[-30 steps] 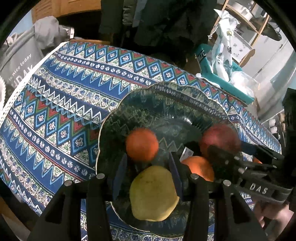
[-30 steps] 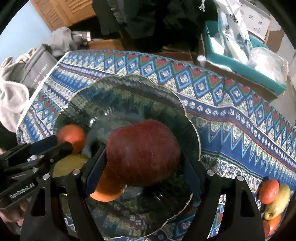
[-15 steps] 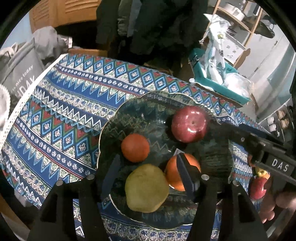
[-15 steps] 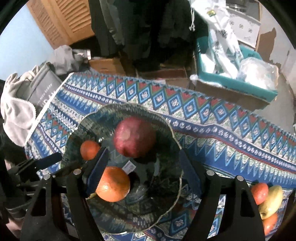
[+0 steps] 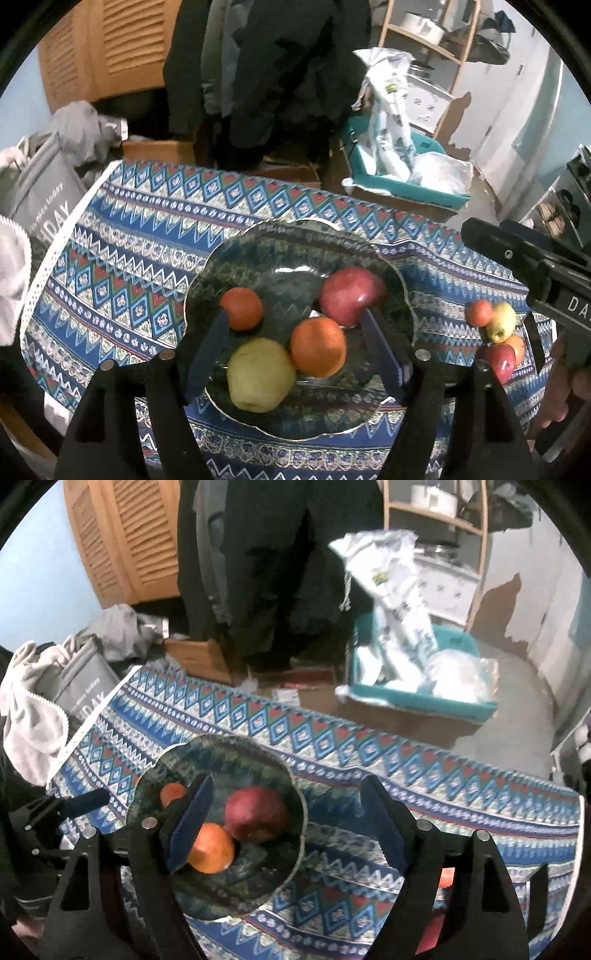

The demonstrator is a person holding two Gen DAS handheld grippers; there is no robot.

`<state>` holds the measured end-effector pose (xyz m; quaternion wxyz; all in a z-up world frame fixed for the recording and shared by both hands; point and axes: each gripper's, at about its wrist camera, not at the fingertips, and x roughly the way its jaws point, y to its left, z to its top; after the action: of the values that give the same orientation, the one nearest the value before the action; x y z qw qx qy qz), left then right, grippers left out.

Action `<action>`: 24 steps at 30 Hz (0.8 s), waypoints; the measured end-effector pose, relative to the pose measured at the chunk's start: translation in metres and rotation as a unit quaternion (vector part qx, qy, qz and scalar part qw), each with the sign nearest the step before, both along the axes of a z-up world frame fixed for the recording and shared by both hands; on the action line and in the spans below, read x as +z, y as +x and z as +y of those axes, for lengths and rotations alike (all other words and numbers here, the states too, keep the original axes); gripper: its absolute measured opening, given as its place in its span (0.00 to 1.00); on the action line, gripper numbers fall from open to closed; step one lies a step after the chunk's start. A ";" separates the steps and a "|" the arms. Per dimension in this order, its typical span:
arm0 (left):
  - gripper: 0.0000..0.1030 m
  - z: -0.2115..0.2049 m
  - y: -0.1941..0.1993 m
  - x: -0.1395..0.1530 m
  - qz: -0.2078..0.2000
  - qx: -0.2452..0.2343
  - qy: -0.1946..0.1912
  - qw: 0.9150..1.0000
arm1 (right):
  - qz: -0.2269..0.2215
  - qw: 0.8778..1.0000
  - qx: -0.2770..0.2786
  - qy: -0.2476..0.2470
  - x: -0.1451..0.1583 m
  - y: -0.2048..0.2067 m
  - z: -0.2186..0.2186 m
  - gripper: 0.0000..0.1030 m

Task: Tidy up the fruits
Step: 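Withdraw both tools from the plate back toward the remaining fruit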

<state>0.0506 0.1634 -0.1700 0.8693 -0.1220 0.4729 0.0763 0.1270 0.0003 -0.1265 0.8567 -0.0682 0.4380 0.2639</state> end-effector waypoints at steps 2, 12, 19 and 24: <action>0.76 -0.005 -0.001 0.007 -0.006 -0.005 0.003 1.000 | -0.008 1.000 -0.004 0.001 0.007 -0.003 -0.006 0.80; 0.78 -0.034 -0.005 0.044 -0.038 -0.030 0.009 0.999 | -0.049 0.999 -0.021 0.009 0.043 -0.021 -0.041 0.83; 0.84 -0.053 -0.007 0.064 -0.058 -0.043 0.011 0.997 | -0.062 0.997 -0.036 0.017 0.059 -0.031 -0.070 0.84; 0.84 -0.068 -0.005 0.074 -0.065 -0.058 0.007 0.996 | -0.074 0.996 -0.050 0.023 0.069 -0.037 -0.093 0.85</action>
<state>0.0452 0.0951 -0.0963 0.9021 -0.0927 0.4209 0.0210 0.0901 -0.0924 -0.0570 0.9000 -0.0454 0.3704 0.2252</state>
